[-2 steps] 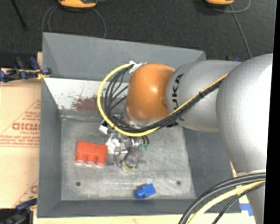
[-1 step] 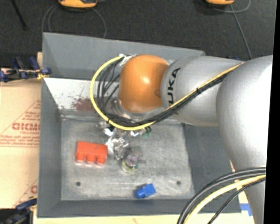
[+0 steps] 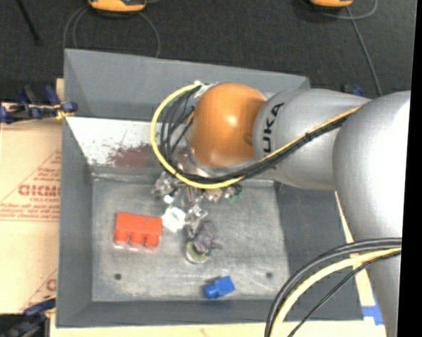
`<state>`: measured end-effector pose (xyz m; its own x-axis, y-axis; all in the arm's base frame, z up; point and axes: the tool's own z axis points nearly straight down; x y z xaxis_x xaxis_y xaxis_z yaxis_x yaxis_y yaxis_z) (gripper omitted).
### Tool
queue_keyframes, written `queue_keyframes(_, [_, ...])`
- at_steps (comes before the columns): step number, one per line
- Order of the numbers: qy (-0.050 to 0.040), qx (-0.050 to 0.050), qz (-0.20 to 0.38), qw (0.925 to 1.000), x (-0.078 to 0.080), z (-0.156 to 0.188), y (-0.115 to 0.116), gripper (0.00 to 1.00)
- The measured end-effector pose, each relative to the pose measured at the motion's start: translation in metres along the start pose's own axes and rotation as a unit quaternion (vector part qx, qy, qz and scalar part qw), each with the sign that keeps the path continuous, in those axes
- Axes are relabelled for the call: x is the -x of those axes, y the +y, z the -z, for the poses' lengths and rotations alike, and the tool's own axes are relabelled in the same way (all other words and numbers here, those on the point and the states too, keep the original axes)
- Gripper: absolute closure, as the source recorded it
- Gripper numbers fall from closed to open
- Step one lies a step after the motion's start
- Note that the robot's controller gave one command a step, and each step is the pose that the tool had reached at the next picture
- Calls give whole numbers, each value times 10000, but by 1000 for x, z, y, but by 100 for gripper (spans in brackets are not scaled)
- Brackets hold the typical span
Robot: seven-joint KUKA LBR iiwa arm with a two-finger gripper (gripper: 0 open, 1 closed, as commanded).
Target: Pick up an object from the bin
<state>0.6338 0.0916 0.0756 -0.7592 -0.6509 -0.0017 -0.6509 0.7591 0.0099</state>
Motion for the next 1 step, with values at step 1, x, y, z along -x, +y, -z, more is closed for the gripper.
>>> queue_keyframes(1, [10,-24,5,10000,1,2,2,0])
